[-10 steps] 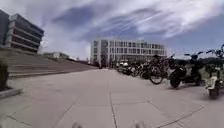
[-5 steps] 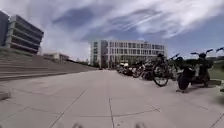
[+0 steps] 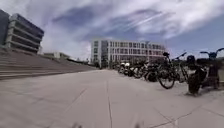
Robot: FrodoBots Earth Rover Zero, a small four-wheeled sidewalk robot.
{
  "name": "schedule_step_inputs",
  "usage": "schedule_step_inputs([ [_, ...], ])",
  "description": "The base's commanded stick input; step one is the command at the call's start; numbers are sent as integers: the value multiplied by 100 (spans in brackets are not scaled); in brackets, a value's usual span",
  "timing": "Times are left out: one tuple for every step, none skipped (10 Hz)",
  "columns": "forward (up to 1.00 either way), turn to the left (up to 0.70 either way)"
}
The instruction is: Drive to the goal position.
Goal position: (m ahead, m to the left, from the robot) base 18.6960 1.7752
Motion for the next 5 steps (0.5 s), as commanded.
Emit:
schedule_step_inputs([
  [70,0],
  [70,0],
  [70,0],
  [70,0],
  [70,0],
])
